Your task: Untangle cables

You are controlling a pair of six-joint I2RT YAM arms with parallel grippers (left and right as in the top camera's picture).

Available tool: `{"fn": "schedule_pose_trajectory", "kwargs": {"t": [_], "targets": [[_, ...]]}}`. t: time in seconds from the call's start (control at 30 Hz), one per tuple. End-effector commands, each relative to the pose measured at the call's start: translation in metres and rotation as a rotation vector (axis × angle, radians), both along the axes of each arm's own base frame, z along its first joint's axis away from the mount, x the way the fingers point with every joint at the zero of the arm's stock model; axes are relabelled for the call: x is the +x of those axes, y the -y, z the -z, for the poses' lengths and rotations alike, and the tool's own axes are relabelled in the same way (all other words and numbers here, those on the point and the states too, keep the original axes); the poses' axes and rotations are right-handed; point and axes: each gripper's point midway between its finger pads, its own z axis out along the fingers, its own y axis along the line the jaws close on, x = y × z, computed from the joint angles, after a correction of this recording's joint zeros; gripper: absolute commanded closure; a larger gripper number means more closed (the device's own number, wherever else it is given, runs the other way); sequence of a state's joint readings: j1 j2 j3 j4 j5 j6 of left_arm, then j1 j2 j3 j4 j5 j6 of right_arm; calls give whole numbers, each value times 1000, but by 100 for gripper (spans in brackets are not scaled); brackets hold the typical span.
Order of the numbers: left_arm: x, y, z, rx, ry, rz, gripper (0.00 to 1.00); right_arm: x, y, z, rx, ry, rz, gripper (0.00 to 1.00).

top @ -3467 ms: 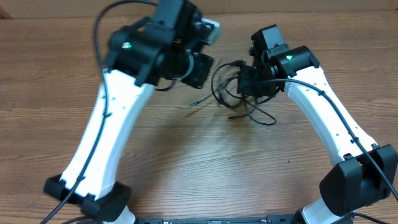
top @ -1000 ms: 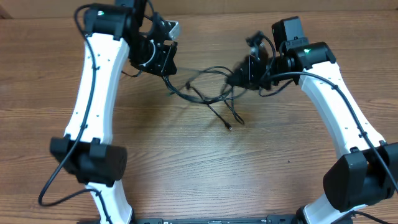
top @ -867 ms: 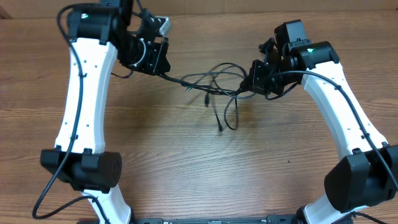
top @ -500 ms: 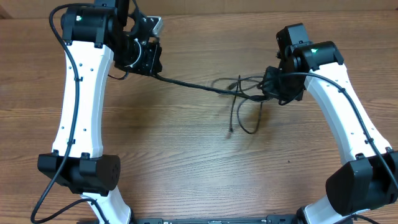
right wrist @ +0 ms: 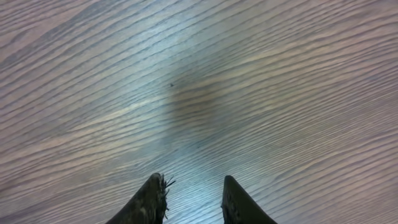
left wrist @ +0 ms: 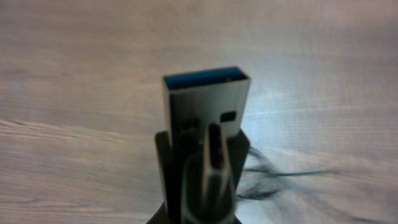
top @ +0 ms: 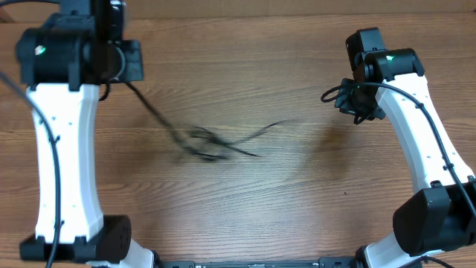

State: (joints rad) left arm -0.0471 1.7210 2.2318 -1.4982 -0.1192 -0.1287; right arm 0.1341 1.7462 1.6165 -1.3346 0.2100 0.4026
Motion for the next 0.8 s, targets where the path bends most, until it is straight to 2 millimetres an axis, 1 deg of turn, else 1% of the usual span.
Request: {"fn": "schedule_pose_trajectory", "kwargs": {"t": [0.0, 0.07, 0.1, 0.13, 0.2, 0.23, 0.27, 0.3, 0.37, 0.4, 0.5, 0.57, 0.67, 0.77], "targets": [[-7, -10, -30, 14, 111, -81, 96, 2, 6, -5, -40, 23, 23, 71], [-6, 0, -32, -36, 123, -43, 96, 3, -1, -4, -1, 27, 15, 71], [-5, 9, -32, -78, 122, -10, 96, 4, -7, -3, 32, 26, 3, 69], [-4, 22, -32, -131, 120, 42, 96, 5, -18, -2, 83, 22, -36, 68], [-2, 59, -35, -255, 123, 226, 96, 6, -44, -2, 209, 17, -174, 67], [-3, 85, -42, -336, 144, 367, 96, 6, -57, -4, 273, 21, -240, 67], [-6, 107, -50, -400, 170, 492, 96, 7, -66, -5, 317, 27, -280, 66], [-10, 125, -61, -457, 204, 604, 96, 7, -71, -6, 341, 31, -292, 66], [-15, 145, -79, -522, 268, 738, 96, 7, -71, -7, 344, 34, -293, 66], [-17, 151, -87, -541, 300, 778, 96, 7, -71, -7, 344, 33, -293, 66], [-16, 153, -96, -541, 343, 802, 96, 7, -70, -6, 343, 31, -290, 65], [-13, 149, -94, -526, 339, 782, 95, 7, -69, -6, 340, 30, -289, 65], [-7, 135, -81, -458, 305, 703, 96, 8, -69, -6, 340, 33, -289, 65], [1, 110, -63, -336, 253, 581, 94, 8, -69, -6, 341, 34, -289, 62]]}}
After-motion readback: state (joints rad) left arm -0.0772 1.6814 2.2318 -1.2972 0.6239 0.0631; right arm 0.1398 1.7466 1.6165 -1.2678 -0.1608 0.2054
